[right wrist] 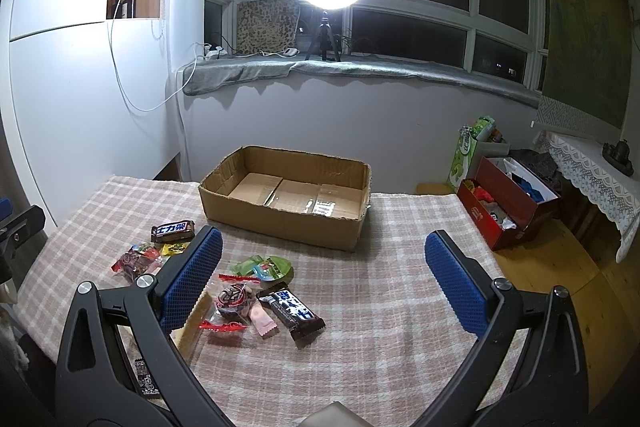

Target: Organize snacks

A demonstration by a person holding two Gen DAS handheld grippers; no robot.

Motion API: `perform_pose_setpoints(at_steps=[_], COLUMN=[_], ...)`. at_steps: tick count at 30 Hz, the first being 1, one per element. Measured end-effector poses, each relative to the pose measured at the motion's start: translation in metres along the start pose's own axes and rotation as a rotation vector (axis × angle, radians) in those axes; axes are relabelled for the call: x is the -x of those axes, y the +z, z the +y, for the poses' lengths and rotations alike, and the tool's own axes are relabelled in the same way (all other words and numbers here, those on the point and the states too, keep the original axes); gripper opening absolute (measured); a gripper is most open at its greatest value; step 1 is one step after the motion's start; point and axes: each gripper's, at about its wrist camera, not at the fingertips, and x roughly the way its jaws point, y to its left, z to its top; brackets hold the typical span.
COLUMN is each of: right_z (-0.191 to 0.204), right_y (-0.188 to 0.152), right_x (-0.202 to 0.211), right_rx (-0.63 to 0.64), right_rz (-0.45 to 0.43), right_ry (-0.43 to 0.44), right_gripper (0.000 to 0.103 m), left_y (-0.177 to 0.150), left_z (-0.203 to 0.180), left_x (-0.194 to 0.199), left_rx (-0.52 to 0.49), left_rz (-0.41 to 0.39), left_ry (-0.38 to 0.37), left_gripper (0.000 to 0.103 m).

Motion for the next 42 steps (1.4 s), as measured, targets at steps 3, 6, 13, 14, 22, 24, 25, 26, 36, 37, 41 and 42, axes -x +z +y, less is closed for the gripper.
perform_pose_setpoints(at_steps=[3, 6, 13, 14, 22, 24, 25, 26, 36, 37, 41, 42], right_z=[0.000, 0.000, 0.000, 0.000, 0.000, 0.000, 0.000, 0.000, 0.005, 0.006, 0.009, 0.009], right_y=[0.000, 0.000, 0.000, 0.000, -0.001, -0.001, -0.001, -0.001, -0.006, -0.007, -0.016, -0.018], right_x=[0.000, 0.000, 0.000, 0.001, 0.000, 0.000, 0.000, 0.000, -0.004, -0.005, -0.016, -0.019], right_rx=[-0.001, -0.001, 0.000, -0.001, 0.000, -0.001, 0.000, 0.000, 0.012, 0.016, 0.024, 0.025], right_rz=[0.000, 0.000, 0.000, 0.000, -0.001, -0.001, -0.001, 0.000, 0.041, 0.048, 0.080, 0.089], right_ry=[0.001, 0.000, -0.001, 0.000, 0.000, 0.001, 0.000, 0.001, 0.026, 0.029, 0.052, 0.058], right_gripper=[0.103, 0.103, 0.103, 0.103, 0.103, 0.103, 0.103, 0.103, 0.103, 0.103, 0.103, 0.103], left_y=[0.000, 0.000, 0.001, 0.001, 0.002, 0.002, 0.001, 0.002, -0.008, -0.010, -0.019, -0.021], left_z=[0.000, 0.000, -0.001, -0.001, -0.001, -0.001, -0.001, -0.001, 0.002, 0.002, 0.005, 0.007], left_x=[0.000, 0.000, 0.001, 0.001, 0.002, 0.002, 0.002, 0.002, -0.005, -0.005, -0.008, -0.010], left_rx=[-0.001, 0.001, 0.000, 0.000, 0.002, 0.003, 0.003, 0.004, 0.009, 0.007, 0.010, 0.014], left_rz=[0.000, 0.000, 0.000, 0.000, 0.000, 0.001, 0.001, 0.001, 0.029, 0.033, 0.060, 0.069], left_ry=[0.000, -0.001, 0.000, -0.001, -0.001, -0.001, -0.001, -0.001, -0.012, -0.014, -0.019, -0.022], left_gripper=[0.102, 0.102, 0.102, 0.102, 0.102, 0.102, 0.102, 0.102, 0.102, 0.102, 0.102, 0.102])
